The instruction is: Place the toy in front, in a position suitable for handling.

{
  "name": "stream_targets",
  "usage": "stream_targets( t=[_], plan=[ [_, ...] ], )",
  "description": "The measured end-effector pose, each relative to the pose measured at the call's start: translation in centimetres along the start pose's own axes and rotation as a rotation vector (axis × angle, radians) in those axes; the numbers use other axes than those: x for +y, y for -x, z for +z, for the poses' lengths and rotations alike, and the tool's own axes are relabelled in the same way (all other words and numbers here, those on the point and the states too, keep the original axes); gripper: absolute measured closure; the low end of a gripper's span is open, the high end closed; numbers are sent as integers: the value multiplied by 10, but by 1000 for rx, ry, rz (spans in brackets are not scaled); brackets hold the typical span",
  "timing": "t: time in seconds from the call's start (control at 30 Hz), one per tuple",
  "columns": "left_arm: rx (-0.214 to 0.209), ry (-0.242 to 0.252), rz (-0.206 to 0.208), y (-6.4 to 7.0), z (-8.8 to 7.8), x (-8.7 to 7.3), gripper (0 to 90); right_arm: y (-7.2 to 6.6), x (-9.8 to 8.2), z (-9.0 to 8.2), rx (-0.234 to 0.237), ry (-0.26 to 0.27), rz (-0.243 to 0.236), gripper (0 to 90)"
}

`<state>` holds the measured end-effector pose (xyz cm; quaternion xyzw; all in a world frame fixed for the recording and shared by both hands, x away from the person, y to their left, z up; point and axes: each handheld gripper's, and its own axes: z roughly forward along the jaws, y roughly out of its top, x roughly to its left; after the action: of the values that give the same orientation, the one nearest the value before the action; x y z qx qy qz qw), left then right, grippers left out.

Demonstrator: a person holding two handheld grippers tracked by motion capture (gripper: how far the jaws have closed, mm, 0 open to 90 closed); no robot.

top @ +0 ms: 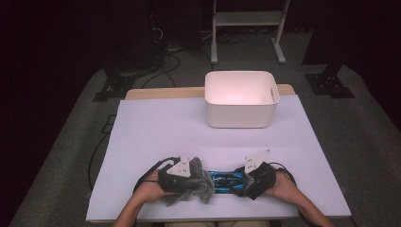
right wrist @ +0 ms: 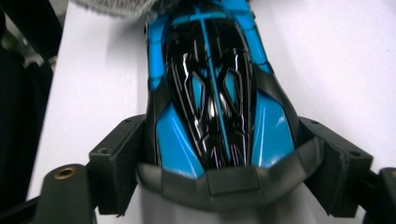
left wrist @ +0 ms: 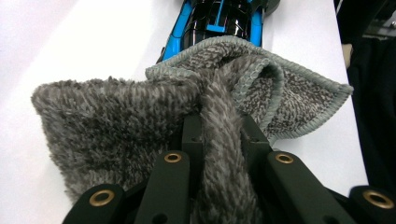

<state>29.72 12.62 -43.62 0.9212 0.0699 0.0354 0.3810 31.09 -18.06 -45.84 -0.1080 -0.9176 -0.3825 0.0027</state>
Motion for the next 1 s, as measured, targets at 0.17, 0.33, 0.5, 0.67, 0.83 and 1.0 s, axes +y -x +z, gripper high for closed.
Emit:
stream_targets(
  t=[0.17,0.33,0.5,0.67,0.83,1.0],
  plan=[
    [-7,-6,4,-2,1,4,769,-3,8,8,-6,-20,-28,136],
    [-9,4,1,-2,1,4,769,-6,23,20,-22,-71,-91,139],
    [-18,34,-20,-5,-1,2,770,-4,36,27,2,-95,-125,244],
    [-10,57,-27,-7,-8,2,770,-3,41,29,23,-99,-122,253],
    [-14,76,-32,-9,-15,3,771,-2,44,32,38,-94,-128,253],
    [-29,101,-23,-13,-13,13,771,-5,56,42,57,-93,-162,268]
  ],
)
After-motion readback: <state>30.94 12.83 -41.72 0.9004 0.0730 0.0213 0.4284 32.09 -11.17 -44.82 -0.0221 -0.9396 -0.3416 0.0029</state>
